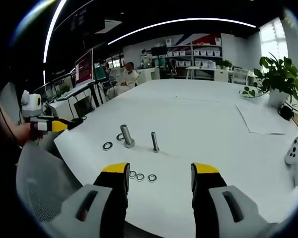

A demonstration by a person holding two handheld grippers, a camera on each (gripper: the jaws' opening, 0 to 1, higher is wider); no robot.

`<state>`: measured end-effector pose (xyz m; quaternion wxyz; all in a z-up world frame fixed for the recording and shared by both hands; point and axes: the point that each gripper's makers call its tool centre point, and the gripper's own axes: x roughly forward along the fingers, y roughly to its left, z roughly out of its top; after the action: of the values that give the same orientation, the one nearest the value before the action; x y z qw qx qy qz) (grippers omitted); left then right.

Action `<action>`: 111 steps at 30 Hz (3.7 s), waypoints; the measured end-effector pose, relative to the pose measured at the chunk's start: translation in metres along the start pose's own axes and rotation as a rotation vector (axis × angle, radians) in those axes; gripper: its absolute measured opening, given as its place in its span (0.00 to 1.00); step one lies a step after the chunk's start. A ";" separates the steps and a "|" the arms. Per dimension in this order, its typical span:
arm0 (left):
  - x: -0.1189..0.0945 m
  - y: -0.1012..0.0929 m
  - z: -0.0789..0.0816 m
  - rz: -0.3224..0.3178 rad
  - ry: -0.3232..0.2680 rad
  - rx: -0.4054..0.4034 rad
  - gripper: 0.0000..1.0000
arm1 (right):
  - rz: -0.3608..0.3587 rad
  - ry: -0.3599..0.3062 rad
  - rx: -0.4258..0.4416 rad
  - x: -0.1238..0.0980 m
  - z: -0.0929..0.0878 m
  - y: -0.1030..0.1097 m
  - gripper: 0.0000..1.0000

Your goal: Place the washer onto the threaded stud by aligning its center hole with the stud, sliding it down to the base, and recovering from edge contact or off-axis alignment until the washer reaches the visible bottom stop.

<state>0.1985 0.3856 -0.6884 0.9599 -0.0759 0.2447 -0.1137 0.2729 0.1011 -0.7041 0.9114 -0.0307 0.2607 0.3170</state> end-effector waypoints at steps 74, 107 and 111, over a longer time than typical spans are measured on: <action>0.023 -0.016 -0.029 -0.091 0.221 0.047 0.36 | 0.101 0.084 -0.075 0.008 -0.021 0.023 0.53; 0.090 -0.033 -0.041 -0.177 0.542 0.255 0.35 | 0.126 0.092 -0.049 0.008 -0.024 0.026 0.53; 0.098 -0.033 -0.043 -0.184 0.588 0.293 0.35 | 0.139 0.098 -0.050 0.008 -0.025 0.029 0.53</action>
<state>0.2554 0.3251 -0.7636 0.8348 0.0770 0.4839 -0.2510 0.2501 0.1232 -0.7264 0.8723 -0.0509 0.2985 0.3840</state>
